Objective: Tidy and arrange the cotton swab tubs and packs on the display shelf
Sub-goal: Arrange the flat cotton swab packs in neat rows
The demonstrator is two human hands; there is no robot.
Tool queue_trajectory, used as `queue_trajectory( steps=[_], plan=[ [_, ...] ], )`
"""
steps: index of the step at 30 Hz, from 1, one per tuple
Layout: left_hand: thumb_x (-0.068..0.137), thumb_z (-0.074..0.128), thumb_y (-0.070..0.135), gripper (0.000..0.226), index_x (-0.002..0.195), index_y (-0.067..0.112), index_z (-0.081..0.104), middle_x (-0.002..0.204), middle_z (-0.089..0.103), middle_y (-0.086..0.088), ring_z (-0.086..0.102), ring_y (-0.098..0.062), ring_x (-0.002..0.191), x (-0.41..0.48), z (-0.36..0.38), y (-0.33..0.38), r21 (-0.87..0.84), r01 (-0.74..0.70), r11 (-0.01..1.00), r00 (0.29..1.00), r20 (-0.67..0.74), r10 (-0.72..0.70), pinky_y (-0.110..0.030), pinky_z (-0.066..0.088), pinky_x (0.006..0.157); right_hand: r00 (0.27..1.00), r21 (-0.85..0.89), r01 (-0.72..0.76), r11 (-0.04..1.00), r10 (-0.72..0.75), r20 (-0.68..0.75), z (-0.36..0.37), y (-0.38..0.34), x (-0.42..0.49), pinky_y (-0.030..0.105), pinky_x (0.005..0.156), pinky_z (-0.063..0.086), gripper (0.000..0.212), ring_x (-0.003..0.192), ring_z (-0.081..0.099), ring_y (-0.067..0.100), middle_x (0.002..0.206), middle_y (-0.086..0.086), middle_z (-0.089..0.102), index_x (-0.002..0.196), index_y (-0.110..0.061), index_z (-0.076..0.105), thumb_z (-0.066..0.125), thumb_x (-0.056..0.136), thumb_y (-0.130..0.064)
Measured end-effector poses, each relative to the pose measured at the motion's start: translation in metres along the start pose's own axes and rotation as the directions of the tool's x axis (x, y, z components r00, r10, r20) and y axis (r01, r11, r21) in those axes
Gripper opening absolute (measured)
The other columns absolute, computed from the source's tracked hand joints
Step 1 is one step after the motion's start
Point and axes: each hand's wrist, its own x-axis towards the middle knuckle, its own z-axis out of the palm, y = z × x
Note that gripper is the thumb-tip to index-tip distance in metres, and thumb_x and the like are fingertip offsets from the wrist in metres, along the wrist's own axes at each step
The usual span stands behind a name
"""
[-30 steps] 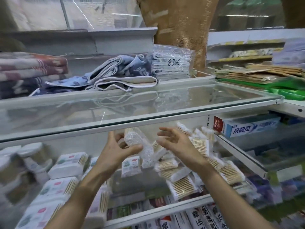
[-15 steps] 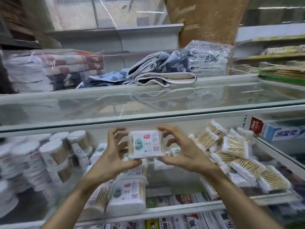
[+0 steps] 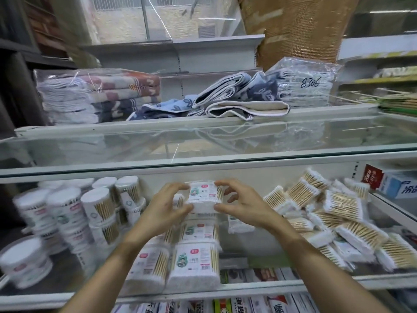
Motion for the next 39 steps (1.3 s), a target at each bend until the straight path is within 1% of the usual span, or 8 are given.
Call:
queue_trajectory(
  steps=[7,10,17,23,27,29,34,39],
  plan=[
    [0.091,0.068,0.033,0.044,0.132,0.022,0.058,0.132,0.06,0.002,0.055,-0.013,0.117,0.011,0.01,-0.009,0.143,0.027,0.989,0.998,0.051,-0.035,-0.023,0.041,0.094,0.982,0.063,-0.172,0.983,0.166,0.089,0.023,0.019,0.018,0.02,0.09,0.054,0.052,0.106,0.062,0.012,0.121,0.001,0.062,0.131,-0.018,0.057,0.078,0.084,-0.018],
    [0.091,0.066,0.036,0.043,0.131,0.022,0.06,0.131,0.061,0.002,0.055,-0.013,0.119,0.011,0.013,-0.014,0.198,0.009,0.98,0.999,0.049,-0.02,-0.025,0.041,0.097,0.979,0.029,-0.168,0.985,0.163,0.124,0.028,0.026,0.016,0.013,0.087,0.051,0.051,0.109,0.06,0.01,0.125,-0.001,0.06,0.133,-0.016,0.057,0.076,0.086,-0.019],
    [0.092,0.062,0.04,0.043,0.13,0.021,0.061,0.128,0.063,0.003,0.055,-0.015,0.118,0.015,0.02,-0.02,0.3,-0.009,0.954,0.999,0.047,-0.005,-0.03,0.041,0.1,0.986,-0.166,-0.111,0.98,0.13,0.108,0.037,0.034,0.021,0.013,0.093,0.046,0.054,0.109,0.057,0.013,0.139,0.003,0.04,0.14,-0.008,0.055,0.071,0.091,-0.022],
    [0.093,0.062,0.041,0.043,0.13,0.021,0.061,0.128,0.063,0.004,0.055,-0.015,0.118,0.011,0.018,-0.019,0.296,-0.02,0.955,0.998,0.056,0.003,-0.032,0.043,0.101,0.989,-0.239,-0.084,0.967,0.111,0.102,0.035,0.022,0.015,0.022,0.104,0.043,0.056,0.123,0.052,0.018,0.142,0.003,0.041,0.144,-0.01,0.049,0.068,0.093,-0.026],
    [0.093,0.063,0.038,0.031,0.122,0.028,0.062,0.12,0.059,0.016,0.054,0.001,0.111,-0.009,0.004,-0.01,0.009,-0.013,1.0,0.998,-0.058,0.014,-0.02,0.042,0.092,0.984,0.026,-0.139,0.99,0.141,-0.107,0.025,0.006,-0.002,0.012,0.084,0.049,0.039,0.11,0.055,0.001,0.13,-0.008,0.053,0.13,-0.022,0.06,0.067,0.094,-0.031],
    [0.093,0.063,0.033,0.022,0.115,0.031,0.065,0.115,0.062,0.021,0.057,0.007,0.107,-0.026,-0.004,-0.004,-0.182,-0.002,0.983,0.989,-0.146,-0.025,-0.014,0.043,0.088,0.961,0.162,-0.119,0.98,0.155,-0.229,0.017,0.0,-0.014,0.014,0.081,0.051,0.024,0.104,0.061,-0.001,0.119,-0.012,0.064,0.118,-0.026,0.066,0.066,0.094,-0.029],
    [0.094,0.062,0.015,0.016,0.107,0.015,0.071,0.1,0.074,-0.002,0.07,-0.013,0.098,-0.06,-0.015,0.013,-0.582,-0.033,0.813,0.958,-0.25,-0.139,-0.026,0.055,0.088,0.921,0.43,-0.018,0.903,0.183,-0.345,0.003,-0.011,-0.042,0.021,0.075,0.053,0.011,0.081,0.067,0.007,0.091,-0.004,0.072,0.103,-0.02,0.07,0.063,0.096,-0.015],
    [0.095,0.061,0.012,0.013,0.102,0.019,0.07,0.09,0.075,-0.004,0.072,-0.013,0.086,-0.069,-0.012,0.029,-0.664,-0.034,0.747,0.939,-0.278,-0.204,-0.02,0.056,0.079,0.904,0.505,0.044,0.862,0.181,-0.387,0.005,-0.014,-0.049,0.027,0.073,0.054,0.01,0.079,0.065,0.014,0.083,0.002,0.071,0.102,-0.012,0.07,0.061,0.098,-0.012]
  ],
)
